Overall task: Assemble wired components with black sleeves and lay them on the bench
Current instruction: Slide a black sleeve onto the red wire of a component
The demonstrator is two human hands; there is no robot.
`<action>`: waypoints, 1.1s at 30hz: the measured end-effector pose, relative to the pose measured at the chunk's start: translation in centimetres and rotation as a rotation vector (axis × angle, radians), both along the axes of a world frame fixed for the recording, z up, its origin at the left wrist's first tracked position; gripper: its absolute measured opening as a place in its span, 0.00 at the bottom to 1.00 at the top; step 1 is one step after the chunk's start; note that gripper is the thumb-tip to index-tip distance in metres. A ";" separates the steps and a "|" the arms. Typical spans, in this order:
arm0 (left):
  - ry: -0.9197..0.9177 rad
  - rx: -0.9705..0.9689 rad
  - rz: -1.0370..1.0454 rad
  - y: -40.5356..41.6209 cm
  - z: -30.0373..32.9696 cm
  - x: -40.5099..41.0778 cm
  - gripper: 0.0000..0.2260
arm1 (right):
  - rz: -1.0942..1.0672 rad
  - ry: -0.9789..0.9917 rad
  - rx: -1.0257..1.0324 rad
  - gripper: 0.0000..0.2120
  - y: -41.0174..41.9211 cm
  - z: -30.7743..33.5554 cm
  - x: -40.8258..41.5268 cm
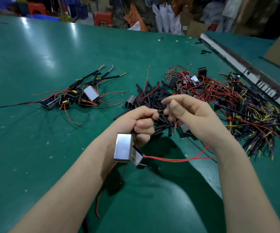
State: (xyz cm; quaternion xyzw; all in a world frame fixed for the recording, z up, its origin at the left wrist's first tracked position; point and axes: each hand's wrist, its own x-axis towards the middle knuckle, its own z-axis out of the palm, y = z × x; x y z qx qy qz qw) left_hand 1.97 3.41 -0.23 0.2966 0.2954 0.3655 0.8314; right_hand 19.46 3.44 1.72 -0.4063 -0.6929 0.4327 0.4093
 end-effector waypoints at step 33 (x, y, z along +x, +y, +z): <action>-0.236 -0.256 -0.190 0.4 -0.3 -0.3 0.07 | -0.142 -0.233 0.376 0.06 0.6 -1.2 -0.6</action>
